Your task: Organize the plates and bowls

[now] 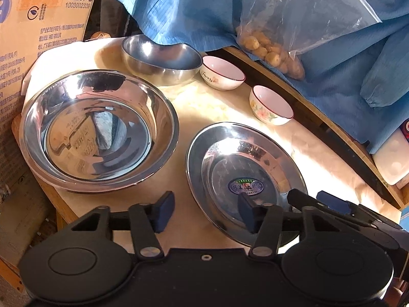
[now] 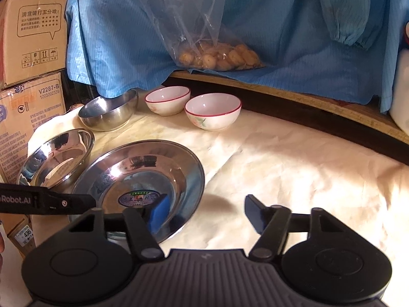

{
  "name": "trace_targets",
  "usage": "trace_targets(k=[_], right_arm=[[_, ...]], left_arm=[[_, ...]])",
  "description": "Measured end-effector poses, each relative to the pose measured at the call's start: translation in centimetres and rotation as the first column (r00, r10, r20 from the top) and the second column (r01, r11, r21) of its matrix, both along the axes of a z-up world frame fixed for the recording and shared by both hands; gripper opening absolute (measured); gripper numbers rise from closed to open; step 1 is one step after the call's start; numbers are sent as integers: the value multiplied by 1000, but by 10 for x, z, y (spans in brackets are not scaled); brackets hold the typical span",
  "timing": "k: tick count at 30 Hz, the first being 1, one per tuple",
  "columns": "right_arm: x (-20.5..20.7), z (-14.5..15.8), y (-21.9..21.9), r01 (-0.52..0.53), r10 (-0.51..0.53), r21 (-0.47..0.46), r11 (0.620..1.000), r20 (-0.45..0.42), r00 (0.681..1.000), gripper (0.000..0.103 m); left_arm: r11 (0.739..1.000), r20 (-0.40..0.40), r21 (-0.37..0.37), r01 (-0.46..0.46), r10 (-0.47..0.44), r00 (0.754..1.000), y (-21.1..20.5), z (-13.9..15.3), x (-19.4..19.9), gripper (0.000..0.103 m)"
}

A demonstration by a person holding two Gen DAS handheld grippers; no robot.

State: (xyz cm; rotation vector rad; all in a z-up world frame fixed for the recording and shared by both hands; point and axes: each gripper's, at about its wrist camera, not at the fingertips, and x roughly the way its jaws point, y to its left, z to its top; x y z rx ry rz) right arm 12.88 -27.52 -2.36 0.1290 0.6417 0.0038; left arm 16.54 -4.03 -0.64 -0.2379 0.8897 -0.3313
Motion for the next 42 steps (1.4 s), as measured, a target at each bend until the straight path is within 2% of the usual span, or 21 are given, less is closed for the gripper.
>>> trace_targets(k=[2, 5, 13, 17, 24, 42], right_arm=[[2, -1, 1, 1, -1, 15, 1000, -7, 1000, 53], [3, -2, 2, 4, -3, 28, 1000, -8, 1000, 46], [1, -3, 6, -5, 5, 54, 999, -3, 1000, 30], [0, -3, 7, 2, -2, 69, 998, 5, 1000, 25], [-3, -1, 9, 11, -11, 63, 998, 5, 1000, 24], [-17, 7, 14, 36, -37, 32, 999, 42, 998, 24]], left_arm=[[1000, 3, 18, -1, 1, 1000, -1, -1, 1, 41], [1000, 8, 27, -11, 10, 1000, 0, -2, 2, 33], [999, 32, 39, 20, -21, 999, -2, -2, 1, 23], [999, 42, 40, 22, -24, 999, -3, -3, 0, 23], [999, 42, 28, 28, -29, 999, -1, -2, -3, 22], [998, 121, 30, 61, -64, 991, -4, 9, -11, 22]])
